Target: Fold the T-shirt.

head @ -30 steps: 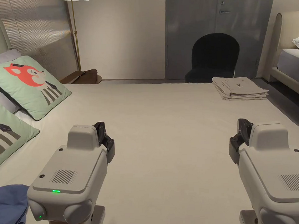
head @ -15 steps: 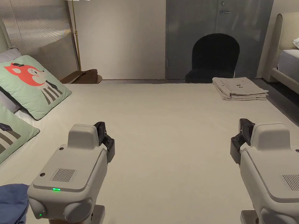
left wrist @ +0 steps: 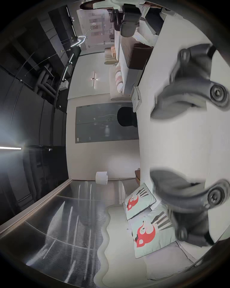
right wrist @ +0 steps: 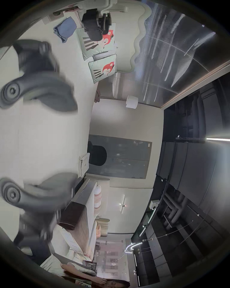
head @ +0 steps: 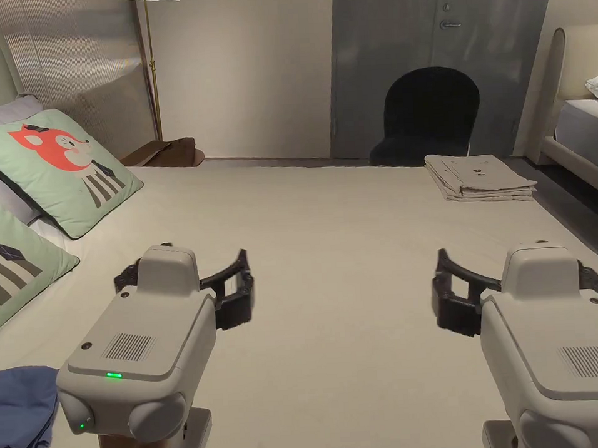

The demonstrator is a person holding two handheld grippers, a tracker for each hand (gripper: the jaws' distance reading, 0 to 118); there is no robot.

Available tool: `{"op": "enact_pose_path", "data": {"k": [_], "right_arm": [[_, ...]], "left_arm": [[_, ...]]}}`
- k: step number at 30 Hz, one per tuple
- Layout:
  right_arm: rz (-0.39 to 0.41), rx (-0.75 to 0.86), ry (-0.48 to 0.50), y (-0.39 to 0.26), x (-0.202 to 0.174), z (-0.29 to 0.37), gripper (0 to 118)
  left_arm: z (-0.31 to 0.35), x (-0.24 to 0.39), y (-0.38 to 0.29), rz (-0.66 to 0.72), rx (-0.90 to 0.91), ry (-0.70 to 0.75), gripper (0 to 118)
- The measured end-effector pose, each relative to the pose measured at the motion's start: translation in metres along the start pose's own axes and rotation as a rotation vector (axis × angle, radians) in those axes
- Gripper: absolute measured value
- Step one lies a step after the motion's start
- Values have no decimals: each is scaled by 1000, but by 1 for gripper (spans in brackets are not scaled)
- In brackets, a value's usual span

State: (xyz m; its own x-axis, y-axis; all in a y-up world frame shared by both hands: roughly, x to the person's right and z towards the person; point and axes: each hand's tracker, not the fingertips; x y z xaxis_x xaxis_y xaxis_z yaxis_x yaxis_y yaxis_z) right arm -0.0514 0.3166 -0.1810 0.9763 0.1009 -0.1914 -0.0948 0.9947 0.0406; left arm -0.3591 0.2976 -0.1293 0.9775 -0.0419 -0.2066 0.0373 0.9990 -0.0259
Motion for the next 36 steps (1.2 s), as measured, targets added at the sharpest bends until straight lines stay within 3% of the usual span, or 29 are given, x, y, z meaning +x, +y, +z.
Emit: {"op": "enact_pose_path", "data": {"k": [2,36], "right_arm": [[-5,16,-9,-1,0,1,114],[-8,11,-2,0,1,3,114]], "left_arm": [[2,1,0,-2,9,-1,110],[2,3,1,-17,28,1,110]]}}
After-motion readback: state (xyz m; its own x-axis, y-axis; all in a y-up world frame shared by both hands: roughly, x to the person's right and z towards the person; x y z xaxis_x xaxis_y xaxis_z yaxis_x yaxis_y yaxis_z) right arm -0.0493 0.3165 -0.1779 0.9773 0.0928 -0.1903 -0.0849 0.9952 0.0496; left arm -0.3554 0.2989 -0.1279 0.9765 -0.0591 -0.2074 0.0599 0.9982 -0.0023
